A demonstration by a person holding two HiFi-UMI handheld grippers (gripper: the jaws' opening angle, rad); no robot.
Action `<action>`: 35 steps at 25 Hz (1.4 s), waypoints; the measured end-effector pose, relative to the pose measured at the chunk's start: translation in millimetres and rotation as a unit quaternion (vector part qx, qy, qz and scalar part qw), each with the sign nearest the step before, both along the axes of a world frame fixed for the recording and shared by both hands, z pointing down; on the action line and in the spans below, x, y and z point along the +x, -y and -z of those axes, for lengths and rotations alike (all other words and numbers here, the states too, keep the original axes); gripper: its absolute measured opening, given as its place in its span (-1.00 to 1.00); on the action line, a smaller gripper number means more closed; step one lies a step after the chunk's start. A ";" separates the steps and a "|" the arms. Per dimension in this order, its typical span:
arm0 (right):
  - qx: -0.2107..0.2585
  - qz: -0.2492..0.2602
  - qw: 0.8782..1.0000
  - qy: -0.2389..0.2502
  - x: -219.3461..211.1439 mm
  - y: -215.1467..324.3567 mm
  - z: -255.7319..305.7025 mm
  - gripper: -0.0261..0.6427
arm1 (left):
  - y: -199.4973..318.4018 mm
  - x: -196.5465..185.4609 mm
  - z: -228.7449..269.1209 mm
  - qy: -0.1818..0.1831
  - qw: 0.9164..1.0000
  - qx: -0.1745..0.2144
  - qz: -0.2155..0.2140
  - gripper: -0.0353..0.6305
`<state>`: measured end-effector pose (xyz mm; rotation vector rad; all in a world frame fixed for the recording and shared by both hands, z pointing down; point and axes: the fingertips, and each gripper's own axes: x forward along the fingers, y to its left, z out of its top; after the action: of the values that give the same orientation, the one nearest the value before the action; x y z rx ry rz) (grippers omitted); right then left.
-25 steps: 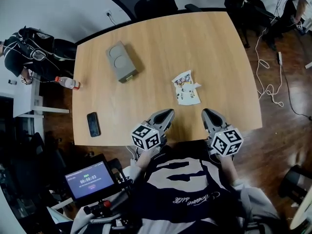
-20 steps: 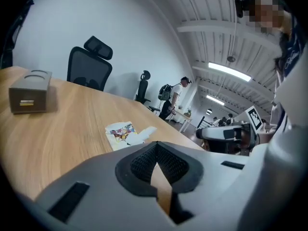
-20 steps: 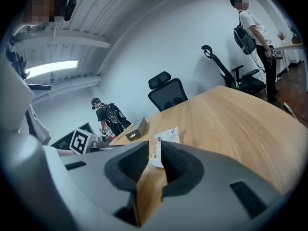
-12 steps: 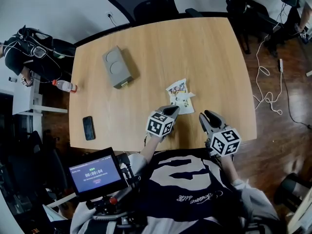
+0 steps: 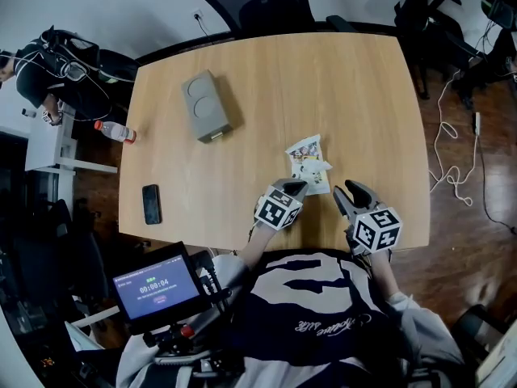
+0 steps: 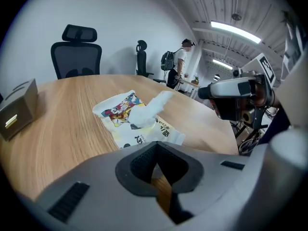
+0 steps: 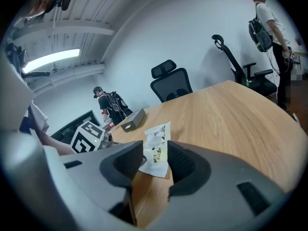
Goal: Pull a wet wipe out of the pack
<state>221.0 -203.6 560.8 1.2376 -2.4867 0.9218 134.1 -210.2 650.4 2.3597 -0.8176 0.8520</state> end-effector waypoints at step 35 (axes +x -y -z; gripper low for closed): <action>0.021 0.154 0.984 -0.091 -65.5 33.2 -25.3 -0.89 | 4.6 6.1 -16.2 0.039 0.999 0.010 -0.023 -0.88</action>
<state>155.6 -236.7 586.1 0.8685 -2.4653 0.6512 140.2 -214.8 666.6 2.3844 -0.8092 0.9652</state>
